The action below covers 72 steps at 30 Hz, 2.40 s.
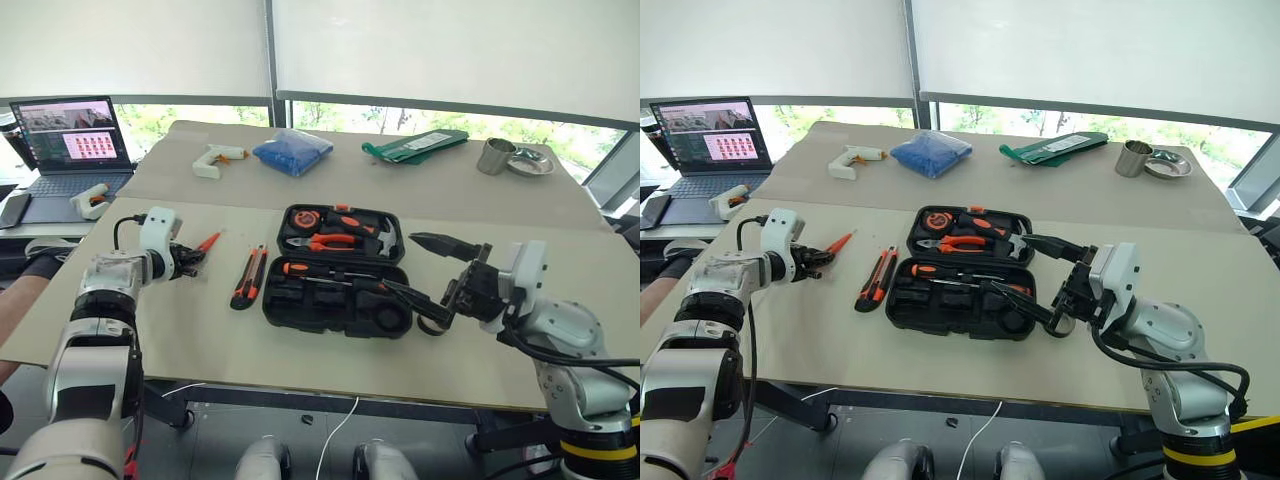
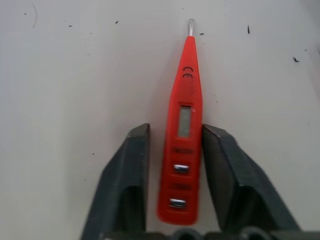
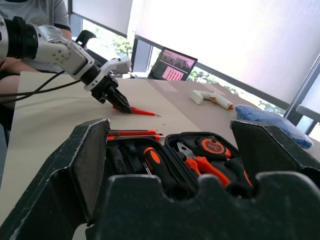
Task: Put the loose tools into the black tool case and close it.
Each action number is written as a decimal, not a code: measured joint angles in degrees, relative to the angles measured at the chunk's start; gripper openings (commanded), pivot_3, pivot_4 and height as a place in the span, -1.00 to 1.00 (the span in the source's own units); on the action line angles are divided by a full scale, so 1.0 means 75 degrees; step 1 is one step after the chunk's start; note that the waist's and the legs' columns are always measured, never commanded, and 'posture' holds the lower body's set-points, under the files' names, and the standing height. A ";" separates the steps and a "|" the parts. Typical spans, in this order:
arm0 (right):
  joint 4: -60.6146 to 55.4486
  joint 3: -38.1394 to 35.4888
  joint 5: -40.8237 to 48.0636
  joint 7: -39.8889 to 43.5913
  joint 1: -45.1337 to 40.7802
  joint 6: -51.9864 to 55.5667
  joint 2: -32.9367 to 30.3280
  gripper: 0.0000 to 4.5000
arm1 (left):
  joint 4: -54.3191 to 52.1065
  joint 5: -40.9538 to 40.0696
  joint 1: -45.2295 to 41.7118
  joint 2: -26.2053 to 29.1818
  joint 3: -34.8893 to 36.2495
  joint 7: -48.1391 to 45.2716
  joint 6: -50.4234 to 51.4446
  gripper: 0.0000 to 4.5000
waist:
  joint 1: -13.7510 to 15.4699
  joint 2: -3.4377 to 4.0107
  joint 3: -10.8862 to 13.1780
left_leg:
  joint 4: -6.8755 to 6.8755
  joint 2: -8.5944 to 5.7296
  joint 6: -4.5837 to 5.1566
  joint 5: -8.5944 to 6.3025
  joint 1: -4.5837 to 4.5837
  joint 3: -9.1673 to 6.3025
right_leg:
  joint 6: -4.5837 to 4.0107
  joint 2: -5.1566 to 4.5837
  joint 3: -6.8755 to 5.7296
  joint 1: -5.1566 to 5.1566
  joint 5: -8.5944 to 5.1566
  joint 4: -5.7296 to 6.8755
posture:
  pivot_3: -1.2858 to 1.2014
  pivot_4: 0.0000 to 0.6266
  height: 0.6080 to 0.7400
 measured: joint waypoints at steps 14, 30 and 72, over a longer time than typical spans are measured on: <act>0.0236 -0.0545 0.0148 0.0295 0.0518 0.0001 -0.0731 1.00 | -0.3138 -0.0387 0.0510 0.0157 -0.0933 -0.4853 -0.3162 -0.79 | -0.0017 -0.0031 0.0018 | 0.0011 0.0001 0.0013 -0.0006 -0.0030 0.0021 | -0.0001 0.0004 -0.0009 -0.0014 0.0001 -0.0001 | 0.03 -0.52 0.98; -0.0127 -0.0575 0.0314 0.0261 0.1337 0.0379 -0.0845 1.00 | -0.3670 0.1487 0.0305 -0.0391 -0.3037 -0.5107 -0.3371 -0.79 | -0.0017 -0.0032 0.0019 | 0.0029 0.0009 0.0015 -0.0005 -0.0026 -0.0007 | 0.0001 0.0015 0.0004 -0.0011 0.0001 0.0004 | 0.03 -0.52 0.98; -0.0256 -0.0418 0.0385 0.0202 0.1527 0.0658 -0.0786 1.00 | -0.3982 0.0373 -0.0184 -0.0849 -0.2099 -0.5702 -0.2287 0.19 | -0.0021 -0.0028 0.0017 | 0.0111 0.0019 0.0048 -0.0024 -0.0060 -0.0019 | 0.0021 0.0022 0.0010 -0.0011 0.0014 0.0022 | 0.03 -0.52 0.98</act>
